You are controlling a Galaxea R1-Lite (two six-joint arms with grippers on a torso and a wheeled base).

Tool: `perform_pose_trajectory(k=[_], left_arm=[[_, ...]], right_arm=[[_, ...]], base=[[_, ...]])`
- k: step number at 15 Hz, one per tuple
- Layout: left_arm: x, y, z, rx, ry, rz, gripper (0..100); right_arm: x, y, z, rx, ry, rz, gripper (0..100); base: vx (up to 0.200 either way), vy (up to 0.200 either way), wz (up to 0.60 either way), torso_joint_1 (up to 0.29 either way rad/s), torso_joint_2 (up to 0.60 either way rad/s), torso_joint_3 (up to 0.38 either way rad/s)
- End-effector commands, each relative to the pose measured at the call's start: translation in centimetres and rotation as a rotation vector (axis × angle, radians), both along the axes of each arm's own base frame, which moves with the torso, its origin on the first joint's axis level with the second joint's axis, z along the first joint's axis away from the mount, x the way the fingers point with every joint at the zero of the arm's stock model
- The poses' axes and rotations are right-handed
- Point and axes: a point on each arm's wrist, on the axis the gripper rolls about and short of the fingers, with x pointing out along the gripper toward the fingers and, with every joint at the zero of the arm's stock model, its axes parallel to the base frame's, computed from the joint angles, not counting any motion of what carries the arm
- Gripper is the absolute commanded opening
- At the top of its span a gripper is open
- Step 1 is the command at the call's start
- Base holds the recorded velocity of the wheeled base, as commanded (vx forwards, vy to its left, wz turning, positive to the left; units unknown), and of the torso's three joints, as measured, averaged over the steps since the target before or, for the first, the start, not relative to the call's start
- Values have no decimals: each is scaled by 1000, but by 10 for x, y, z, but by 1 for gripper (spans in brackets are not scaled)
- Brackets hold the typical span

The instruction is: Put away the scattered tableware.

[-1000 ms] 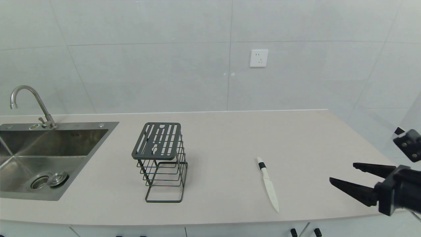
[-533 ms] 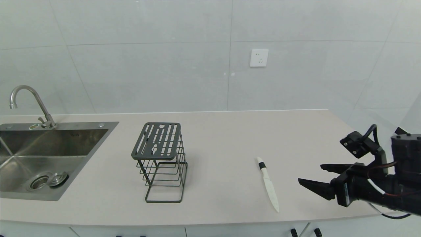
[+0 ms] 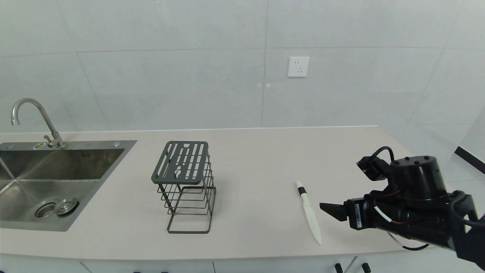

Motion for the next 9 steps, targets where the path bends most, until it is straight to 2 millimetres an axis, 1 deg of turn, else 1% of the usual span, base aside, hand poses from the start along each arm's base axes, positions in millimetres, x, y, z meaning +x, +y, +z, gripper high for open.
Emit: perform_pose_trajectory(k=[1,4,6,7,8,9], left_arm=[[0,0,0,0,1,0,100],[0,0,0,0,1,0,100],[0,0,0,0,1,0,100],[0,0,0,0,1,0,100],[0,0,0,0,1,0,100],[0,0,0,1,1,0,100]], right_arm=[[10,12,-23,-52,69,1,100],[19,18,-34,-96,83,-27,100],[28,27,-42,-105,75,-23,100],[30,36,-52,-106,68,1,100],[31,39,-56,-108,66,8,100],[34,45,-71,-137,66,-3,100]], base=[[0,0,0,0,0,0],[0,0,0,0,0,0],[0,0,0,0,0,0],[0,0,0,0,0,0],[0,0,0,0,0,0],[0,0,0,0,0,0]])
